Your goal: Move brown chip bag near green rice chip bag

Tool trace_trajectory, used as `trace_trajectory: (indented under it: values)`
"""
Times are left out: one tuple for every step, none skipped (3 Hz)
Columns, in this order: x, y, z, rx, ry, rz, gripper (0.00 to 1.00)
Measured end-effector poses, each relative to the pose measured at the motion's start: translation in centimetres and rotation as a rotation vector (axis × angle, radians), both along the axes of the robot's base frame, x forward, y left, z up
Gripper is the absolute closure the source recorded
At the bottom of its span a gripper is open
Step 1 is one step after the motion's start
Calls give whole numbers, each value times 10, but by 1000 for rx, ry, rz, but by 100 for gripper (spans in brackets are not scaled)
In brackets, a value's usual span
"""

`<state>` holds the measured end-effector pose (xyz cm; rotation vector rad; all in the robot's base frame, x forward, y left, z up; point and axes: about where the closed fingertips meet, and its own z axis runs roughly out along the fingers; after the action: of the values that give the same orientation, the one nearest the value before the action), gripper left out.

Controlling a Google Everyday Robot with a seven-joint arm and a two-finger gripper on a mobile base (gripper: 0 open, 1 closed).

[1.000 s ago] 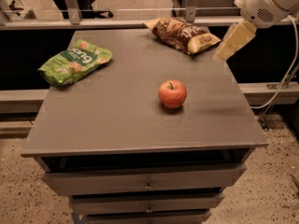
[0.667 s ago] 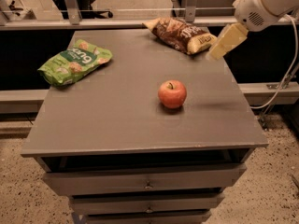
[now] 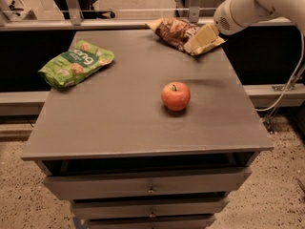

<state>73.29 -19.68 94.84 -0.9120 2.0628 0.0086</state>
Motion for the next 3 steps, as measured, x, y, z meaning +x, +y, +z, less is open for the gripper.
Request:
trace_trajectory:
  values:
    - [46,7,-23,59,-11,-71,0]
    - [80,10,-47,94,1,-111,0]
    - [101,14,-65,110,17,-128,0]
